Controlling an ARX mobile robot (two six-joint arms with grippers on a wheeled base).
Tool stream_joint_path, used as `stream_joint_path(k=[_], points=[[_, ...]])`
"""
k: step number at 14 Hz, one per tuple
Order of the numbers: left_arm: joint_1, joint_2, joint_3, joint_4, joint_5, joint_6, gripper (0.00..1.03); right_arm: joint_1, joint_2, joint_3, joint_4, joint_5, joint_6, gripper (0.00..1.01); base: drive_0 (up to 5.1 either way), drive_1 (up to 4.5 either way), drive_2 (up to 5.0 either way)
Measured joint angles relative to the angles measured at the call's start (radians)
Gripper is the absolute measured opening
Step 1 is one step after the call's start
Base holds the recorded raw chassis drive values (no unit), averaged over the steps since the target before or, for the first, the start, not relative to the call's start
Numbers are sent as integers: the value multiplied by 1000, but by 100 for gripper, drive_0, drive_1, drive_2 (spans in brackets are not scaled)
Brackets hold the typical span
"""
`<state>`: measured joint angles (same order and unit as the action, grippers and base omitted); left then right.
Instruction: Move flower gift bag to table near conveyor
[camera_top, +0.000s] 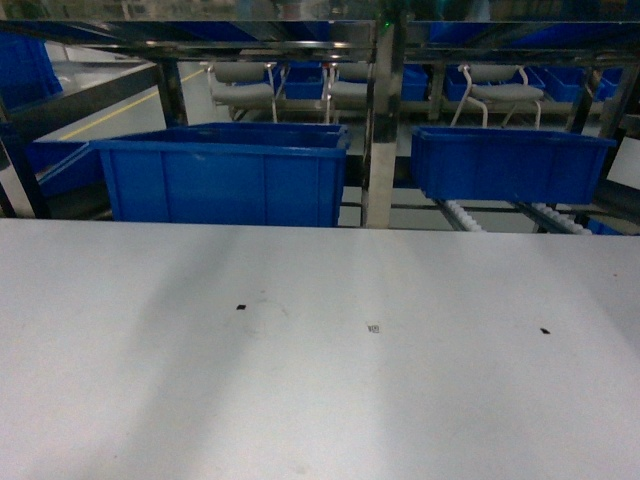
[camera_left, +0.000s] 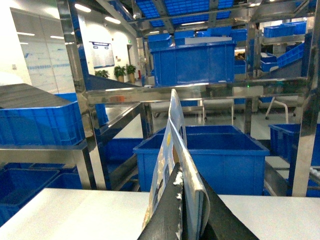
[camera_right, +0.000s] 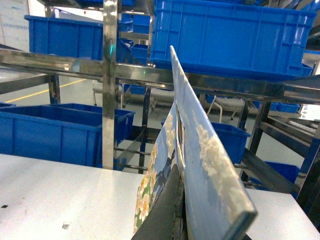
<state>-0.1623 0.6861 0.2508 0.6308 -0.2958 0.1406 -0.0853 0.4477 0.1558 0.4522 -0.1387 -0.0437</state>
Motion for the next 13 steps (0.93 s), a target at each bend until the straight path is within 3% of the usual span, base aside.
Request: stream_joint_path(k=[1, 10, 13], points=[[0, 1, 0, 0, 0, 0, 2, 0, 2, 0, -6, 0, 0, 2, -502, 243, 243], [0, 8, 0, -3, 0, 0, 2, 0, 8, 0, -2, 0, 0, 2, 4, 425, -417], [0, 8, 0, -3, 0, 0, 2, -69, 172, -23, 193, -70, 1, 2, 4, 425, -417]])
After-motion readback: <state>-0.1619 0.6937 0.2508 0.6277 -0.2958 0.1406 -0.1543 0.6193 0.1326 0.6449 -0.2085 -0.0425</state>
